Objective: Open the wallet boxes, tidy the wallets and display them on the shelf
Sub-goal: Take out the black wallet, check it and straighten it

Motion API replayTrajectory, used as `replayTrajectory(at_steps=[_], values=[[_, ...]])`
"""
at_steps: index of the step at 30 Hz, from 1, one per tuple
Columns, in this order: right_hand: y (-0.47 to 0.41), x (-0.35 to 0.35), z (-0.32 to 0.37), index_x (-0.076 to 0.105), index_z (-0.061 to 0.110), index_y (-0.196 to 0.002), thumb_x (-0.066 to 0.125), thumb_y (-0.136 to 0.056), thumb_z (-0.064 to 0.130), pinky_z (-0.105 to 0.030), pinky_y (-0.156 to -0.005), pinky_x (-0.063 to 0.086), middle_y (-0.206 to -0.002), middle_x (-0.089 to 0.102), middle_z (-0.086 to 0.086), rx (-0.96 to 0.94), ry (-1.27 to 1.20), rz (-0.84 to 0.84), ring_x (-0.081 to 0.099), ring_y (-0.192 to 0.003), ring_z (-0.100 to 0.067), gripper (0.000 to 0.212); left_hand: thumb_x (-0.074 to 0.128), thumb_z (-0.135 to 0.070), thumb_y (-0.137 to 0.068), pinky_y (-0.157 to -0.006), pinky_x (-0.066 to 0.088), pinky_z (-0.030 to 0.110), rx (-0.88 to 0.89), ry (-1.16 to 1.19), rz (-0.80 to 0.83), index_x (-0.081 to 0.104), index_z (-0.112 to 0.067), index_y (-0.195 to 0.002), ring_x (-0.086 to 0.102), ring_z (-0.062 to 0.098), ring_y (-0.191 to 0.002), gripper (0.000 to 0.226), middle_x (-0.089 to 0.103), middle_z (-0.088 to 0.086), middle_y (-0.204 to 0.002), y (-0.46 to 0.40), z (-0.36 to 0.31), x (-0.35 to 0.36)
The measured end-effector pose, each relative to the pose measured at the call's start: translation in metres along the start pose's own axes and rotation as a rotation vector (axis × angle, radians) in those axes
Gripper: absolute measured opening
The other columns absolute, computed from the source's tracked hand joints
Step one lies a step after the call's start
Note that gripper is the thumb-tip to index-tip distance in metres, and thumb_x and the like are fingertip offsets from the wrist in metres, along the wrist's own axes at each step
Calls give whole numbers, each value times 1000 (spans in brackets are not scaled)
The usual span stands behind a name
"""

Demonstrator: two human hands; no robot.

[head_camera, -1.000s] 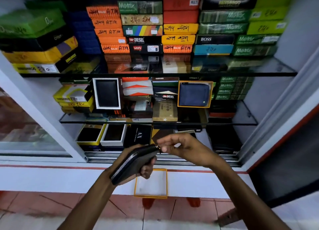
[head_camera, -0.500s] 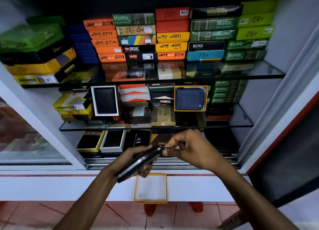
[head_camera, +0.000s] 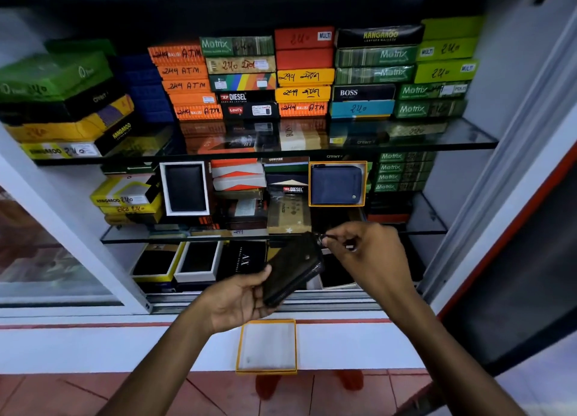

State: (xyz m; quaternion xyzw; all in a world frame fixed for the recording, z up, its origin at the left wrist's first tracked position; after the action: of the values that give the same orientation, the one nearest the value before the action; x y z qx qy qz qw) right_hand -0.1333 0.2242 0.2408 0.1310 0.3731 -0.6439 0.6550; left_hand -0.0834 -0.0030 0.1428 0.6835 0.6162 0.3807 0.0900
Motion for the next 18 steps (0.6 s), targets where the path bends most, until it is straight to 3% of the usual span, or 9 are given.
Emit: replayTrajectory(at_steps=[4,7,12,18], values=[[6,1,-3,78,32,-84,73,-78,45,-34,-72,60,-78,76,18,21,-28,-71,69,-77,2,15,70,-18,-76,-58,65,36,33,135,-51,63,4,-111,78,27,-73,43,77,22,-92,2,-1,2],[24,6,14,77,31,-86,66,-81,46,-30,-72,56,-81,75,18,-107,12,-144,63,-80,-5,20,64,-14,-86,-69,61,40,82,246,-108,62,7,-109,78,29,-70,30,77,23,-87,-2,-8,12],[57,37,31,75,28,-87,68,-85,36,-29,-67,51,-79,72,10,-248,67,-79,60,-80,-14,11,59,-15,-94,-47,61,29,138,352,-135,64,3,-96,75,24,-61,19,75,18,-79,-8,-23,38],[52,36,13,74,30,-92,67,-88,36,-29,-68,51,-87,72,14,-214,46,-133,58,-85,-12,9,62,-21,-93,-48,61,32,195,445,-170,62,2,-89,73,21,-53,24,73,16,-63,-10,-24,45]])
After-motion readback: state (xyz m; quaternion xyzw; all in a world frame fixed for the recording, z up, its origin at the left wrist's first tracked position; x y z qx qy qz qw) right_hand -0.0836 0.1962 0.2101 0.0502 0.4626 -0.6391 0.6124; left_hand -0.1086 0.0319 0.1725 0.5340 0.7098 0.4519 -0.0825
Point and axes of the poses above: each hand's wrist, its own y-axis away from the middle knuckle, its own x-axis out of the palm, z = x × y, the point moved 4 cm from there along -y, towards the middle knuckle
